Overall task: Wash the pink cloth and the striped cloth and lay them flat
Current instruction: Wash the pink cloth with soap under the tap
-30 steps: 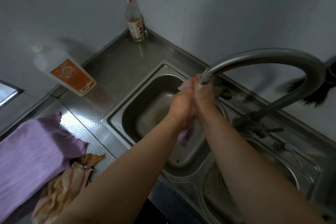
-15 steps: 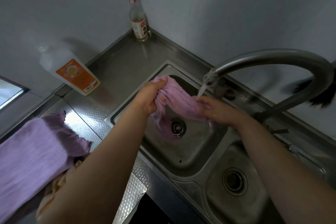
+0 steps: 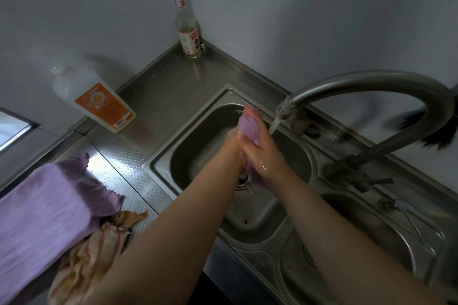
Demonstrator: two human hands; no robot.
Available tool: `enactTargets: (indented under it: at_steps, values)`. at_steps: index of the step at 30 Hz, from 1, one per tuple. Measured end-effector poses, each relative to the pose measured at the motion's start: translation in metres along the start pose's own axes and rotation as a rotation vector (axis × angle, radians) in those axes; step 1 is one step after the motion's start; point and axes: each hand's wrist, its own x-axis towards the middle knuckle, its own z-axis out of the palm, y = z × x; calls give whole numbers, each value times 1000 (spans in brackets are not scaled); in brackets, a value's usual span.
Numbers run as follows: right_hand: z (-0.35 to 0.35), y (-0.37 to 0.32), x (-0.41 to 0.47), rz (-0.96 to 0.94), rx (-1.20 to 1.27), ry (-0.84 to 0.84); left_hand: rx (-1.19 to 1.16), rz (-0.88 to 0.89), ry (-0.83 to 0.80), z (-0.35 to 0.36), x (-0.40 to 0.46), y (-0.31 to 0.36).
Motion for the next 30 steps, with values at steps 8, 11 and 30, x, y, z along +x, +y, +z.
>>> enactTargets:
  at_steps: [8, 11, 30]
  values:
    - [-19, -23, 20, 231, 8, 390, 87, 77, -134, 24, -8, -11]
    - [-17, -33, 25, 190, 263, 458, 204, 153, -69, 21, -9, -13]
    - [-128, 11, 23, 344, -21, -262, -37, 45, -280, -73, 6, 24]
